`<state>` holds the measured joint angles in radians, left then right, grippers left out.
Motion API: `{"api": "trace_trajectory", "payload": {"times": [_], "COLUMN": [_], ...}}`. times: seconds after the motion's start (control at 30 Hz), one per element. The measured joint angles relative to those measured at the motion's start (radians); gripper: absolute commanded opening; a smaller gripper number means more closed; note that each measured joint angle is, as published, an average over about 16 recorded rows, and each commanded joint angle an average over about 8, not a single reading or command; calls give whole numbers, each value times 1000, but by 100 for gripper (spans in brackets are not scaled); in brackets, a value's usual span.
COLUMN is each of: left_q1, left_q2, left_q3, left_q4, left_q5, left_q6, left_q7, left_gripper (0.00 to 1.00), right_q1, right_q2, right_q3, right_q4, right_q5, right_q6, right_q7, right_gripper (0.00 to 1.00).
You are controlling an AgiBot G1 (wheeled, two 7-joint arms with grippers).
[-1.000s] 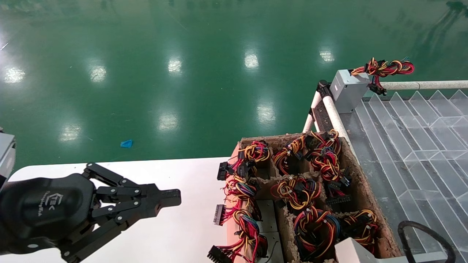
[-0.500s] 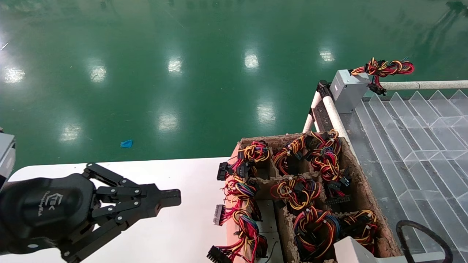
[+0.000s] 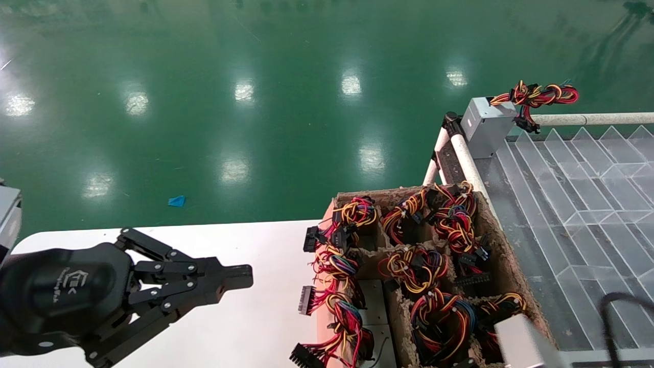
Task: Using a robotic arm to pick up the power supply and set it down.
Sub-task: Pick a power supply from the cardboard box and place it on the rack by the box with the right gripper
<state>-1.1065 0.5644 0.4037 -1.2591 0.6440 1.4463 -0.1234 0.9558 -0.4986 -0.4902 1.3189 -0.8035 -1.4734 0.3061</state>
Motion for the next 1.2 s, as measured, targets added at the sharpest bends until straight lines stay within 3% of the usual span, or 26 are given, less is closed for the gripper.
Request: {"api": "trace_trajectory", "payload": {"times": [0.53, 0.9, 1.2], "left_q1": [0, 0, 0], "left_q2": [0, 0, 0], "left_q3": [0, 0, 0], "left_q4": [0, 0, 0], "left_q5": [0, 0, 0], "left_q6": [0, 0, 0], "left_q7": [0, 0, 0], "left_gripper": [0, 0, 0], "right_q1": [64, 116, 156], "right_q2": [100, 105, 75], "right_q3": [179, 323, 360], "right_q4": [22, -4, -127], "right_q5": [234, 367, 366], "right_q6": [32, 168, 271], "right_q7": [-79, -178, -239], "right_gripper": [0, 0, 0]}}
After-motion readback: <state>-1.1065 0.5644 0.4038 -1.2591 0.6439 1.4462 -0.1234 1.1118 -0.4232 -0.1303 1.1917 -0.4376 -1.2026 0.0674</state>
